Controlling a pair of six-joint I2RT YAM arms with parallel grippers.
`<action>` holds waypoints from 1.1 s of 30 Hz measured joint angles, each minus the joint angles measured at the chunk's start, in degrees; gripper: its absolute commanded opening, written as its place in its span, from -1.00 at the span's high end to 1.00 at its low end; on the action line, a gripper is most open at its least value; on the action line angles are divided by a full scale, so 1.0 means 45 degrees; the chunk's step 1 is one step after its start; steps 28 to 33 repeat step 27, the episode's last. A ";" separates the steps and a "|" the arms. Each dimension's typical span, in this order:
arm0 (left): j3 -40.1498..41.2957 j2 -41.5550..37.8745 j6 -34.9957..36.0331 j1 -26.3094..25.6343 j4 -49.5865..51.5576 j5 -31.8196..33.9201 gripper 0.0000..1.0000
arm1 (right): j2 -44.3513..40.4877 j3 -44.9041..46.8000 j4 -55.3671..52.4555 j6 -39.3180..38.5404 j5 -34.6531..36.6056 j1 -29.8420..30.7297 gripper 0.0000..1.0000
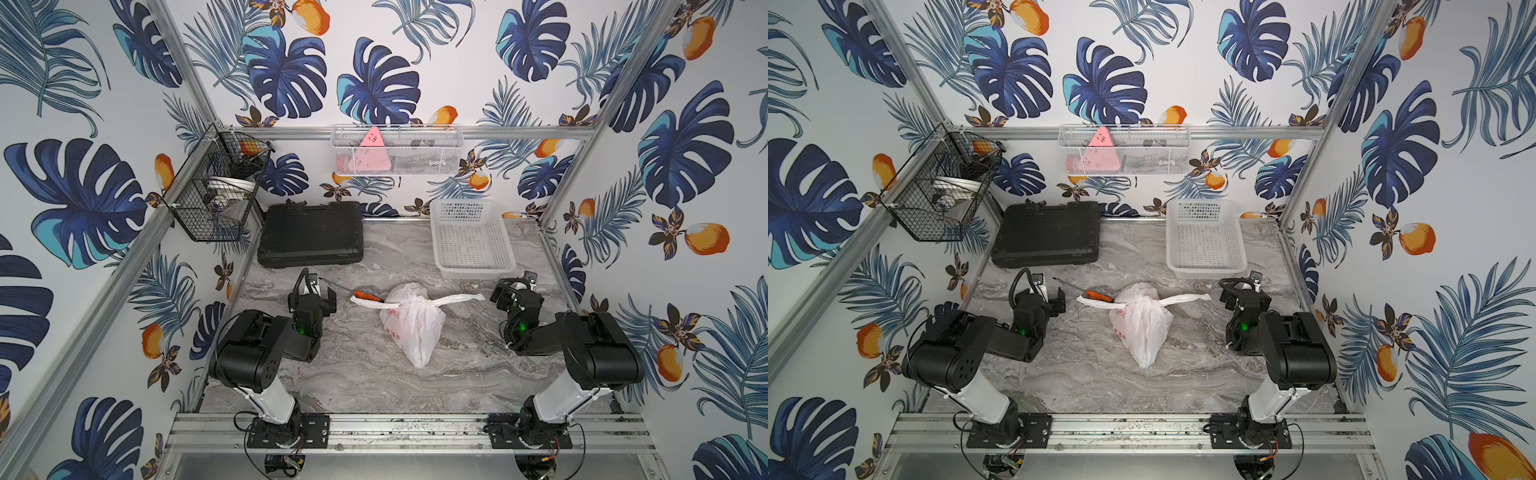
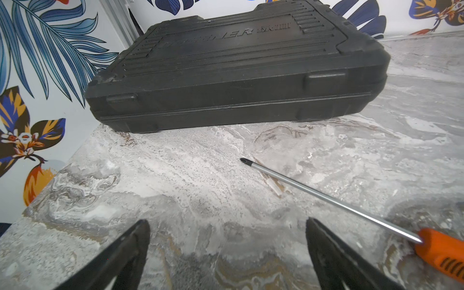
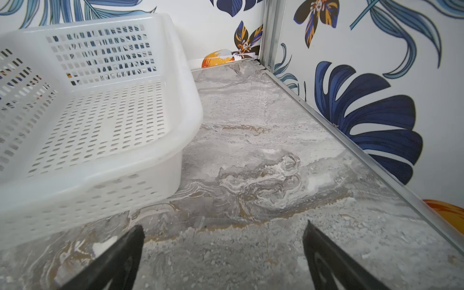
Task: Place the peach into a plastic bag & tie a knot
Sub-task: Reset both arms
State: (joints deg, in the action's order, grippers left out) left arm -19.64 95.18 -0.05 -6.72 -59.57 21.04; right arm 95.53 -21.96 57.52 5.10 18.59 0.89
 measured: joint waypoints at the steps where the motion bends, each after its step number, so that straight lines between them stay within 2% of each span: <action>1: 0.0000 0.0010 -0.0005 0.0000 -0.0024 0.0000 -0.99 | 0.0005 -0.0005 -0.0039 0.0000 -0.0068 0.0000 -0.99; 14: 0.0131 0.0097 0.0063 -0.0491 -0.0495 0.0359 -0.99 | -0.0010 -0.0010 -0.0141 0.0112 -0.0937 -0.0374 -0.99; 33: 0.0321 0.0248 0.0374 -0.0850 -0.1064 0.0665 -0.99 | -0.0010 -0.0029 -0.0141 0.0209 -0.0967 -0.0379 -0.99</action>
